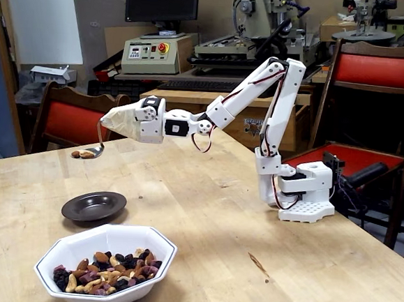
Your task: Use spoon to take food
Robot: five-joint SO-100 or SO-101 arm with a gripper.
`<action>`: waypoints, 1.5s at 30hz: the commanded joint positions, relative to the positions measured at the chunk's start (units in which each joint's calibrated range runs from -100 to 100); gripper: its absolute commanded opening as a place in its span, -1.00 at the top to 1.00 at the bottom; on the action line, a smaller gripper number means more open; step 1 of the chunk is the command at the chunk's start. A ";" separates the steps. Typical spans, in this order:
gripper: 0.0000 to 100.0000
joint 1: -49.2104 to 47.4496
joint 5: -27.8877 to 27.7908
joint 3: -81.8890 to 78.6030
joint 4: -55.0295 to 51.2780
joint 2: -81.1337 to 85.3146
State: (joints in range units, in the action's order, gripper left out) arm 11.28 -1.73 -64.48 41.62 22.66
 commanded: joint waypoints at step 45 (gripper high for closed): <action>0.92 0.05 0.20 -15.61 9.36 0.92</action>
State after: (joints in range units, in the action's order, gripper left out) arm 11.28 -1.73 -80.27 49.62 22.66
